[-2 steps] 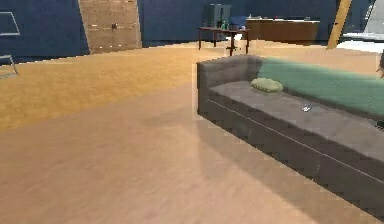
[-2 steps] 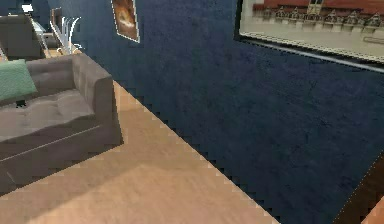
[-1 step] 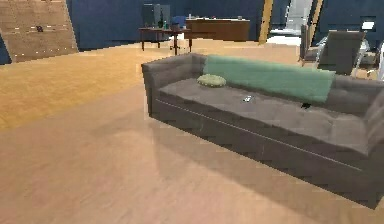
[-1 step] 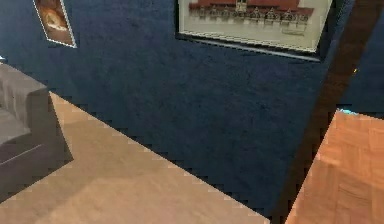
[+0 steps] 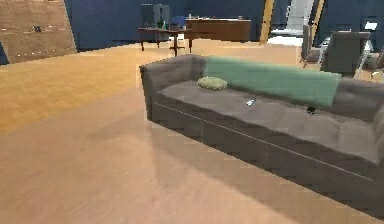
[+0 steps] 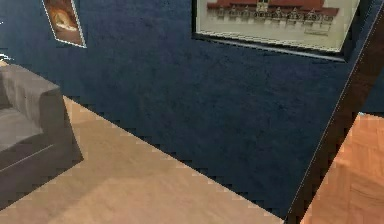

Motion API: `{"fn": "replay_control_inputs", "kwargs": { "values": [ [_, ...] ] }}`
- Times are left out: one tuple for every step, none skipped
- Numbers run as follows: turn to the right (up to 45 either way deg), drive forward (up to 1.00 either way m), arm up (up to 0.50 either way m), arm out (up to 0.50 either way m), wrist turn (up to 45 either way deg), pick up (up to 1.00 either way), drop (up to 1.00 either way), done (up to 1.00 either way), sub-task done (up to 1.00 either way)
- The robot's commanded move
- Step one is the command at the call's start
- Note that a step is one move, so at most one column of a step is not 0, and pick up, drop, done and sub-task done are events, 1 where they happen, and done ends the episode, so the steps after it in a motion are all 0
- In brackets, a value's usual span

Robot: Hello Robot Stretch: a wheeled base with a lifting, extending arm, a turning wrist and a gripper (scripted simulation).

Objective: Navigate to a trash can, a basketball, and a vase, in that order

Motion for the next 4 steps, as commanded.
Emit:
{"fn": "replay_control_inputs", "kwargs": {
  "values": [
    [-24.0, 0.0, 0.0, 0.0, 0.0, 0.0, 0.0, 0.0, 0.0],
    [-3.0, 0.0, 0.0, 0.0, 0.0, 0.0, 0.0, 0.0, 0.0],
    [45.0, 0.0, 0.0, 0.0, 0.0, 0.0, 0.0, 0.0, 0.0],
    [45.0, 0.0, 0.0, 0.0, 0.0, 0.0, 0.0, 0.0, 0.0]
  ]
}}
